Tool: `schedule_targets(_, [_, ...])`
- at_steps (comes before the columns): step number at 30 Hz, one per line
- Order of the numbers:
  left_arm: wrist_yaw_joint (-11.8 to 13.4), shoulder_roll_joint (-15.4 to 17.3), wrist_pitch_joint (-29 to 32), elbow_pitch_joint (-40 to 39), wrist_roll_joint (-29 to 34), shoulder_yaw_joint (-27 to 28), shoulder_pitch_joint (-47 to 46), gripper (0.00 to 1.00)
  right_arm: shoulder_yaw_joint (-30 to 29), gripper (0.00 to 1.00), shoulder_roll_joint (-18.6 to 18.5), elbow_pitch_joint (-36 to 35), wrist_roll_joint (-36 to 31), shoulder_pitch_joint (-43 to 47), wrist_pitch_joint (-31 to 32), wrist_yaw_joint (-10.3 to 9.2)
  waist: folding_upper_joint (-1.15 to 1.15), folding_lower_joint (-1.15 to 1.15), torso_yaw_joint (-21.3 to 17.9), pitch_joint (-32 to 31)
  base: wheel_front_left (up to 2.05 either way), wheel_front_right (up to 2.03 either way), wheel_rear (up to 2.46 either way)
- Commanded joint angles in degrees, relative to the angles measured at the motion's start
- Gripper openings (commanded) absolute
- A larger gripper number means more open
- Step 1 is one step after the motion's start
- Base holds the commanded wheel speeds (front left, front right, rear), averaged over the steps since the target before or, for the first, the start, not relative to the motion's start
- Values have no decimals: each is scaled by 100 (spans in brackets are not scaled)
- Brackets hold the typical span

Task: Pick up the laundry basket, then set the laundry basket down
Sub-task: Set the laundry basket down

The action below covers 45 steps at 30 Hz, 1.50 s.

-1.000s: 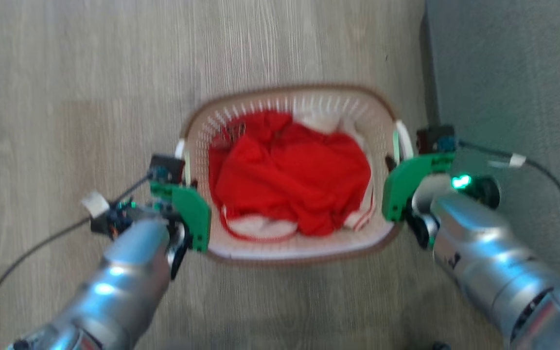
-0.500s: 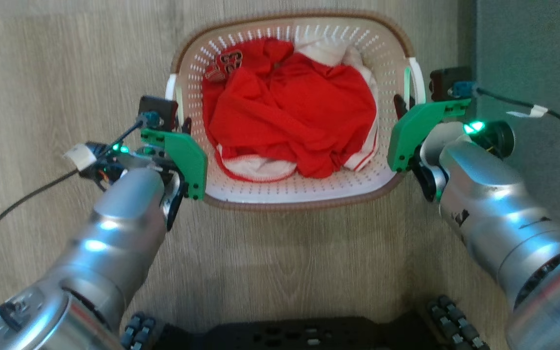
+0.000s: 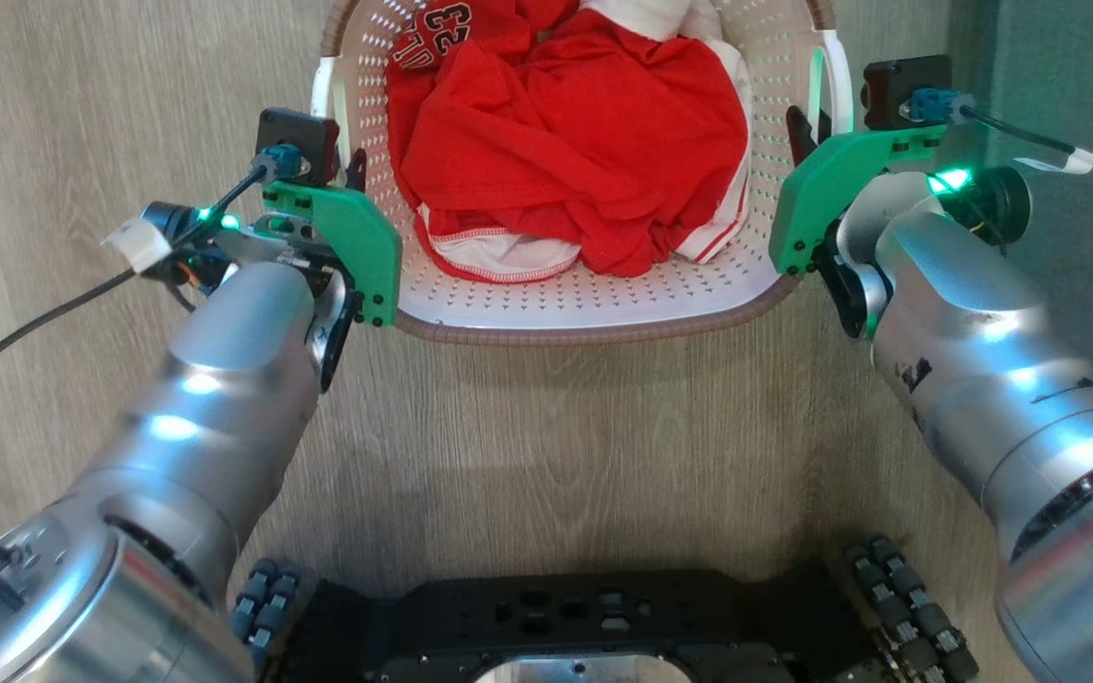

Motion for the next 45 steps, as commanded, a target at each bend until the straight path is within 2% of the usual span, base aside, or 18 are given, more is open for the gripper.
schedule_targets(1, [51,152,-71,27,100,69,-32,0,-28,0,53,-58,-131,104,-102,-2,0,-1,14,45,0,0,0])
schedule_targets(25, [103,134,-96,3,184,131,-330,0,-707,0,53,-57,-900,-15,-112,-2,0,-1,95,355,0,0,0])
schedule_targets(26, [112,140,-97,-3,194,151,-333,0,-731,10,53,-57,-924,-17,-114,-2,0,-1,96,353,0,0,0])
schedule_targets(27, [112,140,-97,-3,194,151,-333,0,-731,10,53,-57,-924,-17,-114,-2,0,-1,96,353,0,0,0])
schedule_targets(28, [120,144,-97,-6,197,165,-334,0,-742,15,53,-57,-935,-17,-114,-2,0,-1,96,351,0,0,0])
schedule_targets(29, [137,149,-97,-13,198,184,-335,3,-751,22,53,-57,-946,-18,-115,-2,0,-1,96,349,0,0,0])
schedule_targets(30, [164,153,-97,-15,187,215,-328,24,-762,30,53,-57,-956,-21,-115,-2,0,-1,94,345,0,0,0])
schedule_targets(31, [187,154,-97,-14,164,250,-314,38,-773,39,53,-57,-966,-23,-116,-2,0,-1,92,339,0,0,0])
schedule_targets(32, [205,154,-97,-12,147,278,-302,61,-783,47,53,-57,-976,-25,-117,-2,0,-1,90,332,0,0,0])
schedule_targets(33, [218,156,-97,-11,142,297,-296,95,-795,65,53,-57,-985,-27,-117,-2,0,-1,88,325,0,0,0])
schedule_targets(34, [234,159,-97,-13,139,319,-294,100,-811,89,53,-57,-996,-37,-117,-2,0,-1,86,319,0,0,0])
schedule_targets(35, [243,160,-97,-13,134,341,-288,100,-831,100,53,-57,-1013,-55,-118,-2,0,-1,85,312,0,0,0])
schedule_targets(45, [396,344,-97,-436,252,655,-130,100,-1153,100,53,-248,-1344,-96,-119,-2,0,-1,26,63,0,0,0])
